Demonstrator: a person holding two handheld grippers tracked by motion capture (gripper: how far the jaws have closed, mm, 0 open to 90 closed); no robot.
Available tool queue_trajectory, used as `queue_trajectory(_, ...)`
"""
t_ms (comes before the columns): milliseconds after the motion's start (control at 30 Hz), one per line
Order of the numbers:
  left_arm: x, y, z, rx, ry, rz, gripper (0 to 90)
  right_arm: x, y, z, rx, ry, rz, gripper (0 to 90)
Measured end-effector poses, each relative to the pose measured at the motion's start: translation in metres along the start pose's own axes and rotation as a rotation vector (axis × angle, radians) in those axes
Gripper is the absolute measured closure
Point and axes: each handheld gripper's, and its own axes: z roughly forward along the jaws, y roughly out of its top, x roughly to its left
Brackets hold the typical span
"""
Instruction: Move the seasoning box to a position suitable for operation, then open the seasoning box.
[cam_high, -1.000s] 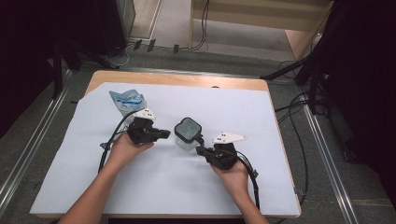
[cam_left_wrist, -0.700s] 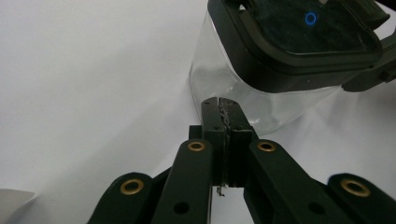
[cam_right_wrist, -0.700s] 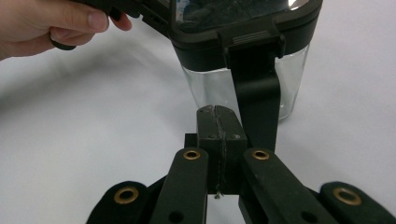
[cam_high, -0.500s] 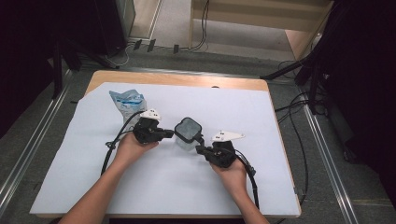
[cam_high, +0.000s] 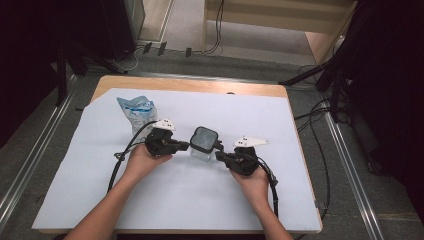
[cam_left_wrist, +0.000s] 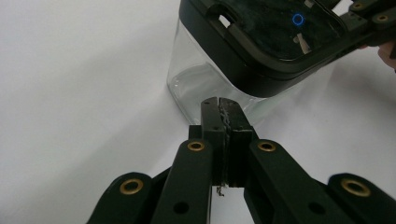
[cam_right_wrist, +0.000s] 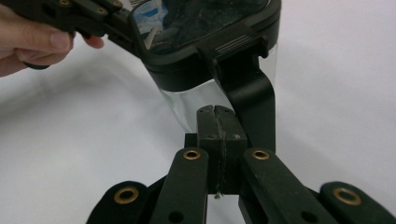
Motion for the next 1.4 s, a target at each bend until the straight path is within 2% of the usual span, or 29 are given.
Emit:
queue_trajectory(400, -0.013, 0.001, 0.004, -0.009, -0.023, 0.010, 90.0, -0.013, 0.003, -0.005, -0.015, -0.038, 0.029, 90.0)
queue_trajectory(567, -0.017, 0.001, 0.006, -0.010, -0.030, 0.014, 89.9, -0.017, 0.005, -0.005, -0.011, -0.054, 0.025, 90.0)
queue_trajectory(767, -0.016, 0.000, -0.001, -0.005, -0.040, 0.013, 76.1, -0.019, 0.007, -0.009, -0.005, -0.038, 0.018, 90.0)
queue_trajectory(800, -0.016, 0.000, -0.005, -0.002, -0.042, 0.016, 73.5, -0.020, 0.008, -0.014, 0.000, -0.012, 0.014, 82.1)
queue_trajectory(833, -0.016, 0.000, -0.005, -0.002, -0.042, 0.016, 71.5, -0.020, 0.008, -0.014, 0.000, -0.012, 0.014, 82.1)
queue_trajectory(867, -0.017, 0.000, -0.007, 0.011, -0.057, 0.023, 68.5, -0.021, 0.008, -0.019, 0.001, -0.006, 0.008, 76.5)
queue_trajectory(967, -0.018, 0.000, -0.008, 0.014, -0.054, 0.025, 59.2, -0.023, 0.007, -0.027, -0.002, -0.020, -0.005, 68.8)
queue_trajectory(1000, -0.018, 0.000, -0.008, 0.014, -0.054, 0.025, 56.8, -0.023, 0.007, -0.027, -0.002, -0.020, -0.005, 68.8)
queue_trajectory(1033, -0.018, 0.001, -0.009, 0.005, -0.052, 0.027, 53.4, -0.026, 0.006, -0.032, -0.006, -0.038, -0.008, 65.2)
queue_trajectory(1067, -0.018, 0.001, -0.009, 0.000, -0.057, 0.028, 53.4, -0.026, 0.006, -0.032, -0.006, -0.038, -0.008, 65.2)
queue_trajectory(1100, -0.017, 0.001, -0.010, -0.003, -0.052, 0.034, 47.4, -0.030, 0.005, -0.035, -0.007, -0.051, 0.000, 64.7)
queue_trajectory(1167, -0.016, 0.001, -0.011, -0.006, -0.047, 0.036, 45.0, -0.032, 0.005, -0.037, -0.011, -0.054, 0.005, 64.7)
queue_trajectory(1233, -0.015, 0.000, -0.011, -0.011, -0.041, 0.037, 38.1, -0.038, 0.005, -0.040, -0.028, -0.055, 0.039, 68.0)
queue_trajectory(1400, -0.013, 0.001, -0.010, -0.004, -0.048, 0.043, 36.8, -0.045, 0.005, -0.039, -0.042, -0.056, 0.065, 70.0)
